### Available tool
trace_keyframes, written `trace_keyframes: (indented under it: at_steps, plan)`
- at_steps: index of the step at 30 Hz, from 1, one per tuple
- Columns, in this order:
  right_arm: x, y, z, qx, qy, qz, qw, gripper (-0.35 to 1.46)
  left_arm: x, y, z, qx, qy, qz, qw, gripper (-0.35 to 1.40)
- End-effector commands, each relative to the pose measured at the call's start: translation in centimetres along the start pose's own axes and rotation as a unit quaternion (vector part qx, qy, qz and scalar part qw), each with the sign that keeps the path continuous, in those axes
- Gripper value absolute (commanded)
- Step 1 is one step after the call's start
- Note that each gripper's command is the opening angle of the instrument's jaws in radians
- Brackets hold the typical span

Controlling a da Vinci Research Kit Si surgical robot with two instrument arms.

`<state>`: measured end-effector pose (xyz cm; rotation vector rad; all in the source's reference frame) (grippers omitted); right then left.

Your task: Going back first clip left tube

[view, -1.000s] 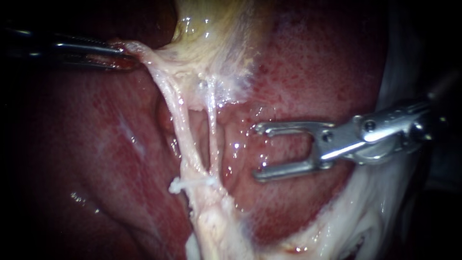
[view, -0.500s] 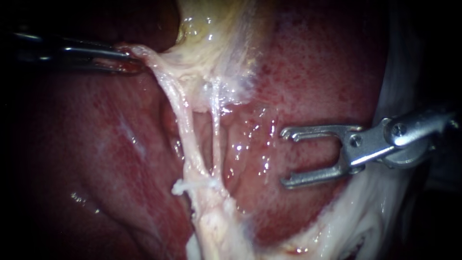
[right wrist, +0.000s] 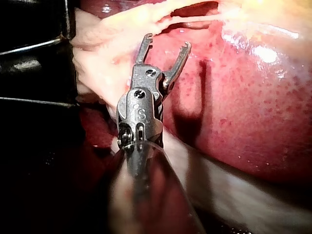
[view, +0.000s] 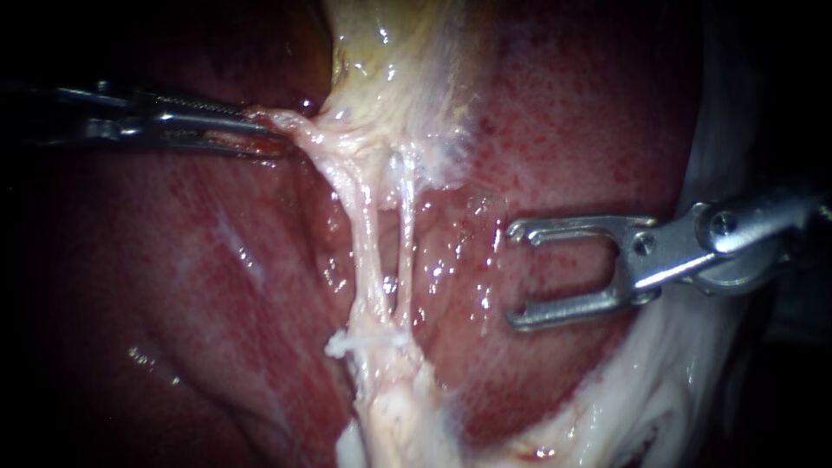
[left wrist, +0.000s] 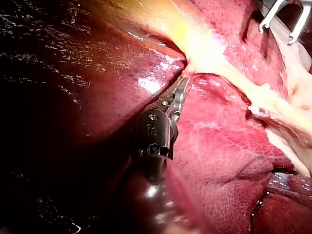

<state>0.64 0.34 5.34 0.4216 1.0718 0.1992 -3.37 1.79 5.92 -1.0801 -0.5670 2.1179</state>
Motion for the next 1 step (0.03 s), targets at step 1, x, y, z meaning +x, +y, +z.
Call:
trace_keyframes:
  at_steps: [1]
  plan:
    - [0.0,0.0,0.0,0.0,0.0,0.0,1.0,0.5,0.0,0.0,-0.01,0.0,0.0,0.0,1.0,-0.35]
